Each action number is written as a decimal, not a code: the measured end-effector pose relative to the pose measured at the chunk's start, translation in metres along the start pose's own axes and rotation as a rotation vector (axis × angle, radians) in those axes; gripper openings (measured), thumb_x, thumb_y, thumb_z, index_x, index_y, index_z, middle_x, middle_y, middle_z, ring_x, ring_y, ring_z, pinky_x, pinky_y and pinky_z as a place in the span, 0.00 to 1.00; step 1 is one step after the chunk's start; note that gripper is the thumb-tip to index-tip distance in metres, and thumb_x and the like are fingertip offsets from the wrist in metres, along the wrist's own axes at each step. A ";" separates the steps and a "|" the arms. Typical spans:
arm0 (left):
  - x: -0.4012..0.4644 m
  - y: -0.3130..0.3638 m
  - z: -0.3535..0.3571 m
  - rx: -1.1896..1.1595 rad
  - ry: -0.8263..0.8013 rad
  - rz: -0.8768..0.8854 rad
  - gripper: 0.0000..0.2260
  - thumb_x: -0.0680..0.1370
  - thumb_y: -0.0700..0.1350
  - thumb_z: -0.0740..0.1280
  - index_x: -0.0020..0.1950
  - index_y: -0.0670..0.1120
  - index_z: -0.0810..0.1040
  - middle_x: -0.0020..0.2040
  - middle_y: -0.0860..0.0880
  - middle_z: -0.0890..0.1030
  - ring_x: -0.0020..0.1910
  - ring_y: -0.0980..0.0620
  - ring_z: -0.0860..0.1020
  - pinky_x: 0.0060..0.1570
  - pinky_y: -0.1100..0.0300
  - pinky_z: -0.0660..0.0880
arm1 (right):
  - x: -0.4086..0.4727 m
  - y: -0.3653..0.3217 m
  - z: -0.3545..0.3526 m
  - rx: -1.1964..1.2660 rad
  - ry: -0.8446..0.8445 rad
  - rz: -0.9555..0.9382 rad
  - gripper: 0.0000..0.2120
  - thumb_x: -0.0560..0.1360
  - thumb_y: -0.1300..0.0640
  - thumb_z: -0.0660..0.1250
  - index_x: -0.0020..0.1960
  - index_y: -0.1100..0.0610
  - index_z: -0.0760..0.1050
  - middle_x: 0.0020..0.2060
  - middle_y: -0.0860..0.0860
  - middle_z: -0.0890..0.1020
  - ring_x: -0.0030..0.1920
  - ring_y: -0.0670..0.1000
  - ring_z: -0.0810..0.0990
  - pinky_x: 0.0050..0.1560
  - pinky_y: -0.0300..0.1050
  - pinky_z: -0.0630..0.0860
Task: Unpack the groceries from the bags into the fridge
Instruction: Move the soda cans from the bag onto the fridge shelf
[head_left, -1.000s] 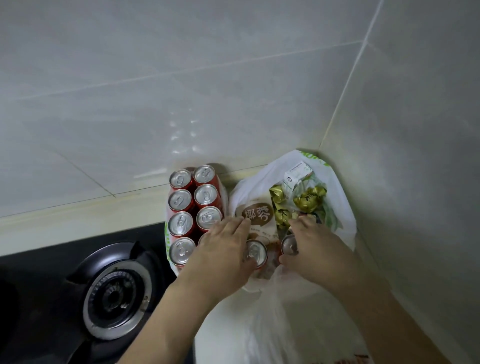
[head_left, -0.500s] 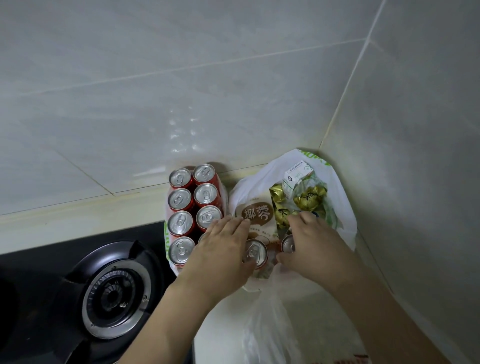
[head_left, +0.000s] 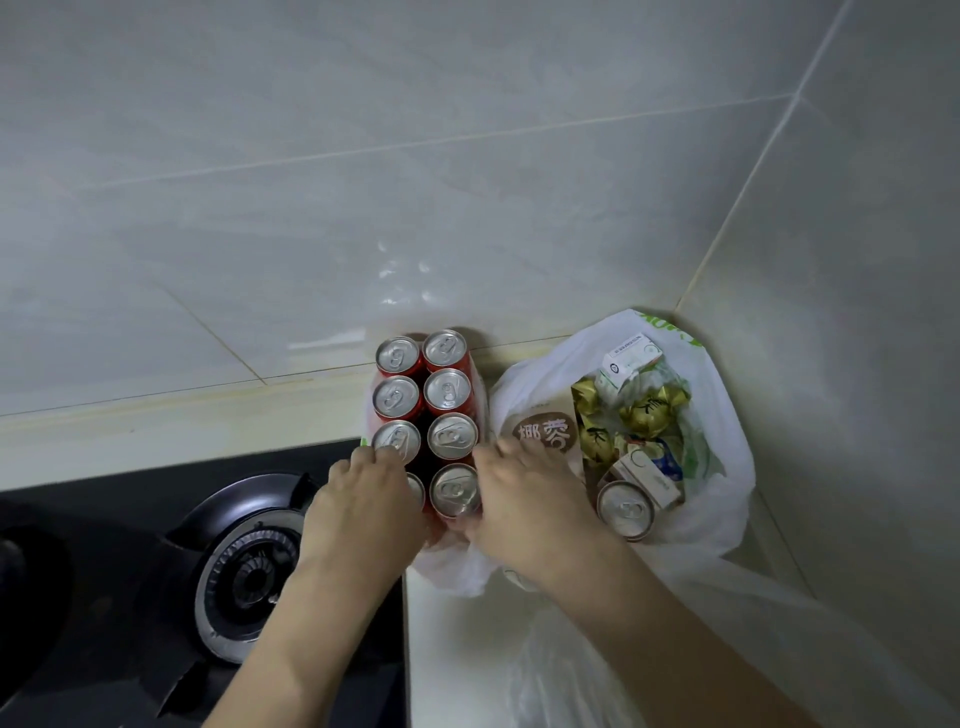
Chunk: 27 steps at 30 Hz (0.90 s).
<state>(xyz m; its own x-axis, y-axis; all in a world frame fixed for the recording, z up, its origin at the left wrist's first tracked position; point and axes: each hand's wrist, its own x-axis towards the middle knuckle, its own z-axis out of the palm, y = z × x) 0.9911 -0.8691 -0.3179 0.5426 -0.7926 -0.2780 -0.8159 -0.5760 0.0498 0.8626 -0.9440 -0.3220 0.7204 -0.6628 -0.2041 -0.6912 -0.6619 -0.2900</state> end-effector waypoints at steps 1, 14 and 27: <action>0.002 -0.003 0.003 0.005 0.000 -0.012 0.11 0.78 0.48 0.61 0.58 0.45 0.71 0.57 0.47 0.75 0.58 0.46 0.74 0.53 0.58 0.71 | 0.004 -0.005 0.006 -0.017 0.001 0.006 0.23 0.74 0.47 0.66 0.64 0.58 0.69 0.62 0.54 0.74 0.63 0.57 0.70 0.64 0.51 0.65; 0.001 -0.014 0.017 -0.199 -0.015 -0.103 0.19 0.69 0.56 0.69 0.52 0.45 0.73 0.49 0.47 0.80 0.50 0.43 0.79 0.41 0.58 0.69 | 0.016 -0.009 0.032 -0.054 0.066 0.100 0.22 0.70 0.44 0.69 0.58 0.54 0.72 0.54 0.51 0.80 0.56 0.54 0.76 0.56 0.49 0.67; -0.081 -0.025 -0.112 -0.592 0.401 0.015 0.16 0.64 0.55 0.77 0.46 0.53 0.76 0.39 0.56 0.80 0.39 0.55 0.78 0.35 0.59 0.71 | -0.065 -0.008 -0.113 0.628 0.415 0.090 0.20 0.61 0.41 0.76 0.48 0.47 0.76 0.42 0.41 0.81 0.43 0.41 0.79 0.44 0.42 0.76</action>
<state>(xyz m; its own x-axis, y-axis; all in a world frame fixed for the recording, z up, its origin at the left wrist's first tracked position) 0.9894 -0.8126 -0.1894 0.6568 -0.7480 0.0956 -0.6403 -0.4863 0.5947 0.8143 -0.9352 -0.2004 0.4967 -0.8642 0.0803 -0.4946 -0.3579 -0.7920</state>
